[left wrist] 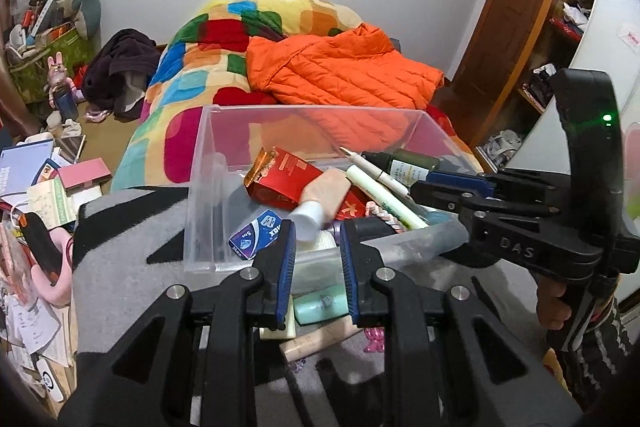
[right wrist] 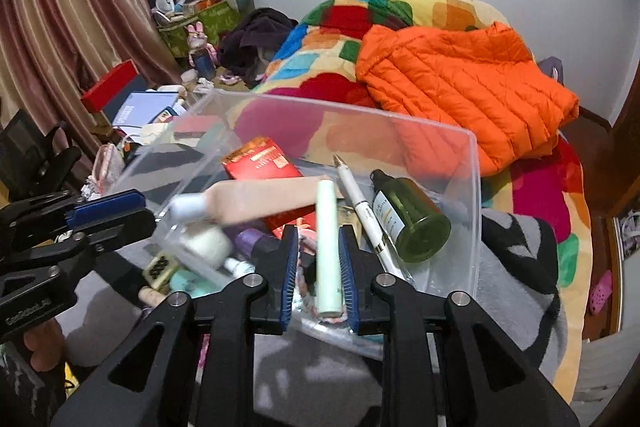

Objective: Organize objects
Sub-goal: 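Lower the foundation tube and mint-green tube into the clear box and release, then grasp the lipstick with the left tool while the right tool grasps the pink hair clip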

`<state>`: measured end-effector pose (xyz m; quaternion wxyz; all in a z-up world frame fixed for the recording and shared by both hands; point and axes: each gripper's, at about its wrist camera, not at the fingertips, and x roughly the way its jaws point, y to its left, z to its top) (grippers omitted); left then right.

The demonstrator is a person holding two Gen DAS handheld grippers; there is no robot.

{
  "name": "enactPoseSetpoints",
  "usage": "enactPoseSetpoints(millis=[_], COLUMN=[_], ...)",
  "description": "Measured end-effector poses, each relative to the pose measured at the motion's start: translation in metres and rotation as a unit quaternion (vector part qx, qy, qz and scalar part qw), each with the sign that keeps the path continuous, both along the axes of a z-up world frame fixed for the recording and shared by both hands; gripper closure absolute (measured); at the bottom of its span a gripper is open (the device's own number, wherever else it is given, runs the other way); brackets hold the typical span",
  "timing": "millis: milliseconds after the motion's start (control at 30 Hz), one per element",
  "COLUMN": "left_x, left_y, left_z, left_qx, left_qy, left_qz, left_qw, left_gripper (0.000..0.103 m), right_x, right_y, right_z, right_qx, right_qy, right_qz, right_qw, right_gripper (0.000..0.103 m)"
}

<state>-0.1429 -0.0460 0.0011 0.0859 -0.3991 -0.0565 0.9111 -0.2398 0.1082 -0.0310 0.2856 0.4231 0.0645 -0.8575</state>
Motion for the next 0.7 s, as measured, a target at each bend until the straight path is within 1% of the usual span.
enactPoseSetpoints(millis=[67,133,200,267,367,500,600,700], left_x=[0.006,0.012,0.021,0.028,0.037,0.047,0.052,0.057], left_y=[-0.001,-0.002,-0.004,-0.007,-0.010,-0.015,-0.019,-0.023], left_z=[0.004,0.009,0.013,0.014,0.011,-0.001,-0.013,-0.025], left_qx=[-0.008,-0.017,-0.028,-0.038,-0.052,-0.060,-0.061,-0.061], left_qy=[0.006,0.015,0.023,0.027,0.023,0.007,-0.010,-0.026], left_qz=[0.001,0.002,0.004,0.003,-0.002,-0.004,-0.001,-0.001], left_qw=[0.9999,0.9997,0.9993,0.9989,0.9984,0.9982,0.9981,0.9978], left_gripper=[0.080,0.075,0.066,0.062,0.060,0.058,0.058,0.058], right_x=[0.007,0.016,0.025,0.033,0.048,0.067,0.076,0.078], right_y=[0.001,0.002,0.002,0.001,0.000,-0.004,-0.011,-0.021], right_z=[0.007,0.015,0.021,0.025,0.024,0.008,-0.009,-0.027], right_qx=[-0.007,-0.017,-0.022,-0.024,-0.026,-0.013,-0.003,0.009], right_qy=[0.006,0.014,0.022,0.029,0.029,0.015,-0.009,-0.033], right_qz=[0.006,0.015,0.025,0.033,0.049,0.065,0.078,0.086], right_qw=[1.000,1.000,0.999,0.999,0.998,0.998,0.997,0.996], right_gripper=[0.079,0.077,0.074,0.072,0.067,0.066,0.065,0.065])
